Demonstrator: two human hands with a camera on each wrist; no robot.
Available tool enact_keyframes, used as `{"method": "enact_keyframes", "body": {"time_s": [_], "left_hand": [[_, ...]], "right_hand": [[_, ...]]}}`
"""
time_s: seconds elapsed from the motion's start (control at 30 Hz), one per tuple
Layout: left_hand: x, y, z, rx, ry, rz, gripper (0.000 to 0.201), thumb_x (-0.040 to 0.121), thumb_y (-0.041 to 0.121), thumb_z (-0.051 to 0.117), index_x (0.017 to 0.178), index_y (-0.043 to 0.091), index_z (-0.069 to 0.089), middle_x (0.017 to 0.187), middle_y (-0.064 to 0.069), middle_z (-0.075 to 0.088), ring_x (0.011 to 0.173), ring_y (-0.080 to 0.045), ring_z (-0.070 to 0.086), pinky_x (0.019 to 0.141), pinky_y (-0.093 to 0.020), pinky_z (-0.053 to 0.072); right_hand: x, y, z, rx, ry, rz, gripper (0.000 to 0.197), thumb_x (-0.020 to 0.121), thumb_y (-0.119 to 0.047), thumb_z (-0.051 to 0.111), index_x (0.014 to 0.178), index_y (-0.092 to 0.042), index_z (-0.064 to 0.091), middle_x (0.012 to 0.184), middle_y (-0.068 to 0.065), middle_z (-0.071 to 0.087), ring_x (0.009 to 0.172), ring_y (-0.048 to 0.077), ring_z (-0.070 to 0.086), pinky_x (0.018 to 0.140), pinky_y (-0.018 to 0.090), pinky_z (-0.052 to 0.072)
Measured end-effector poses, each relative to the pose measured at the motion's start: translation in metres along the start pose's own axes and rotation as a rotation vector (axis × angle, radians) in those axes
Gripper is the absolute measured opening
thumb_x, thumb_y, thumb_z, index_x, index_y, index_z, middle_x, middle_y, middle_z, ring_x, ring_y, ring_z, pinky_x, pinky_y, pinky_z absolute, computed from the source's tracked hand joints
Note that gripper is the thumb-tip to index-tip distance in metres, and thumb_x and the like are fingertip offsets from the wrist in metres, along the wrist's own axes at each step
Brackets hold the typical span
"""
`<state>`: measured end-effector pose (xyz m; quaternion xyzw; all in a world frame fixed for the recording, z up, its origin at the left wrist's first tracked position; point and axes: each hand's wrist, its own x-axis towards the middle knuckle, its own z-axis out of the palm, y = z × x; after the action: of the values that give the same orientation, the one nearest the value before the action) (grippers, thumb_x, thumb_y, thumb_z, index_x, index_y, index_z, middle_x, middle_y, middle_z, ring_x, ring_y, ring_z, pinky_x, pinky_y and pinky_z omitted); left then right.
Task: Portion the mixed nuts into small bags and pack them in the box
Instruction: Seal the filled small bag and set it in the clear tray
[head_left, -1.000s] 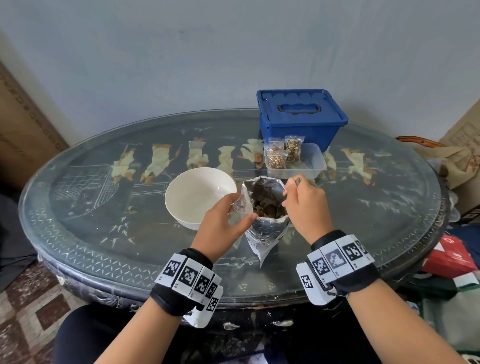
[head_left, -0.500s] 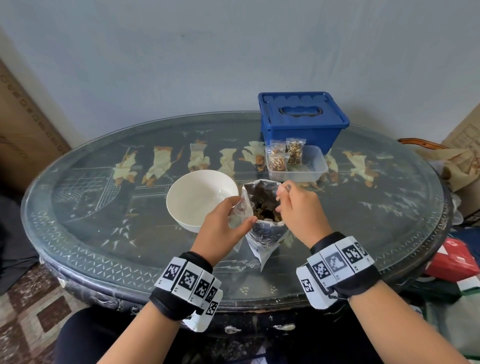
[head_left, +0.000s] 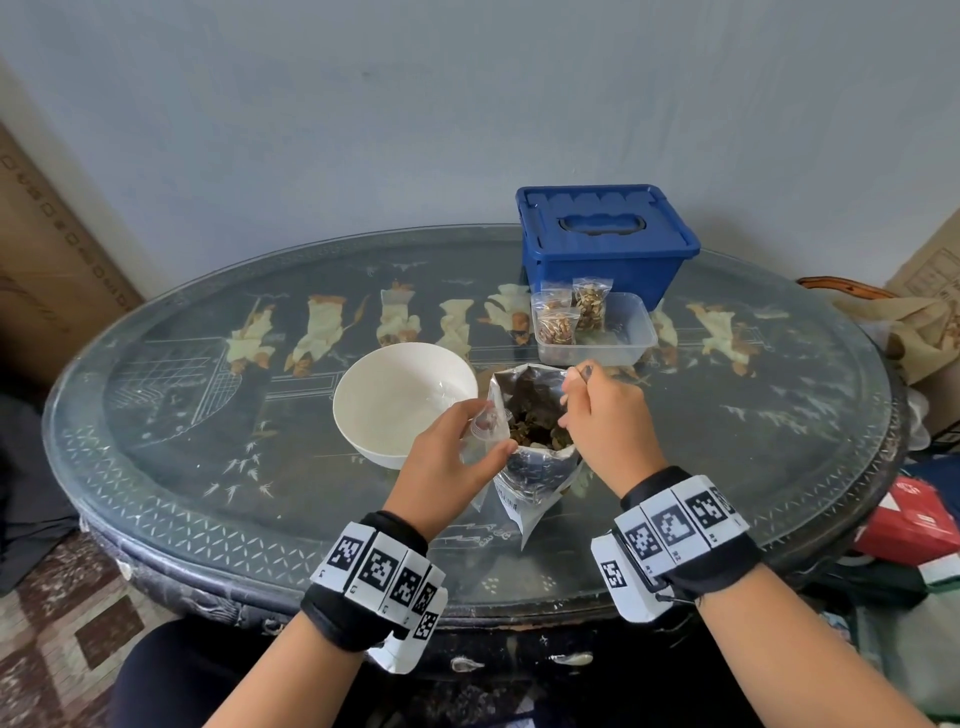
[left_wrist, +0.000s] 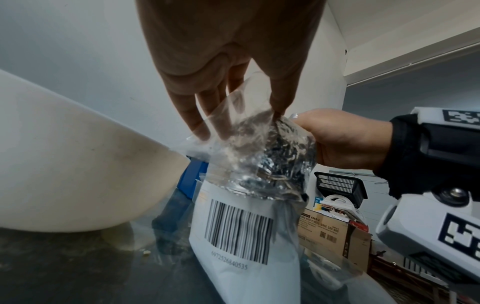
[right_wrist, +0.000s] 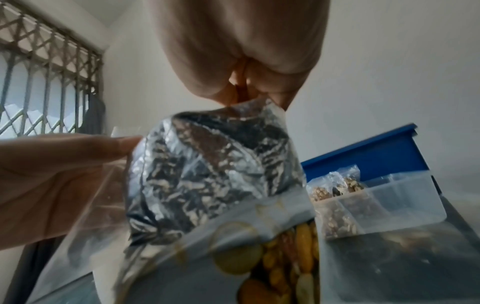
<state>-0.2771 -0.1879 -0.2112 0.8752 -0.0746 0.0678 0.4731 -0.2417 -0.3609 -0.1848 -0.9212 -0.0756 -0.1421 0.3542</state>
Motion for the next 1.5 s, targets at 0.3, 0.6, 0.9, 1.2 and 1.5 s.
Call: {"method": "enact_keyframes", "body": {"time_s": [0.3,0.6,0.9,1.2,1.5], "left_hand": [[-0.002,0.001,0.0,0.008,0.001,0.0,0.049,0.083,0.031,0.066,0.126,0.014,0.05,0.122,0.0,0.059,0.104,-0.007,0.052,0.088,-0.013,0.039],[0.0,0.0,0.0,0.019,0.007,-0.003,0.05,0.083,0.032,0.066,0.126,0.014,0.05,0.123,0.0,0.058,0.105,-0.008,0.052,0.087,-0.012,0.038],[-0.001,-0.001,-0.001,0.024,0.004,0.003,0.052,0.082,0.034,0.067,0.126,0.013,0.05,0.123,-0.001,0.059,0.109,-0.012,0.055,0.091,-0.019,0.042],[0.001,0.0,-0.006,0.012,0.023,-0.008,0.053,0.079,0.032,0.071,0.125,0.013,0.052,0.121,0.0,0.059,0.1,-0.01,0.052,0.085,-0.018,0.042],[0.011,0.005,-0.015,0.032,0.036,0.046,0.052,0.075,0.033,0.073,0.12,0.013,0.055,0.109,0.003,0.057,0.088,-0.004,0.051,0.076,-0.007,0.039]], "right_hand": [[0.004,0.001,0.0,0.059,0.046,0.116,0.028,0.098,-0.016,0.035,0.087,-0.003,0.057,0.078,0.018,0.067,0.073,0.03,0.066,0.068,0.035,0.054],[0.001,-0.005,-0.007,0.151,-0.019,0.154,0.027,0.098,-0.016,0.037,0.083,-0.006,0.057,0.075,0.011,0.067,0.056,0.009,0.063,0.059,0.028,0.055],[-0.004,-0.005,-0.008,0.31,0.045,0.28,0.027,0.097,-0.011,0.037,0.076,-0.014,0.053,0.065,0.004,0.064,0.056,0.013,0.067,0.058,0.03,0.057],[0.002,0.009,-0.02,0.508,0.193,0.416,0.03,0.099,-0.013,0.037,0.074,-0.011,0.054,0.066,0.006,0.063,0.048,0.01,0.065,0.048,0.021,0.054],[0.004,0.016,-0.03,0.618,0.309,0.449,0.029,0.099,-0.012,0.037,0.073,-0.012,0.051,0.066,0.014,0.063,0.046,0.012,0.064,0.047,0.022,0.054]]}}
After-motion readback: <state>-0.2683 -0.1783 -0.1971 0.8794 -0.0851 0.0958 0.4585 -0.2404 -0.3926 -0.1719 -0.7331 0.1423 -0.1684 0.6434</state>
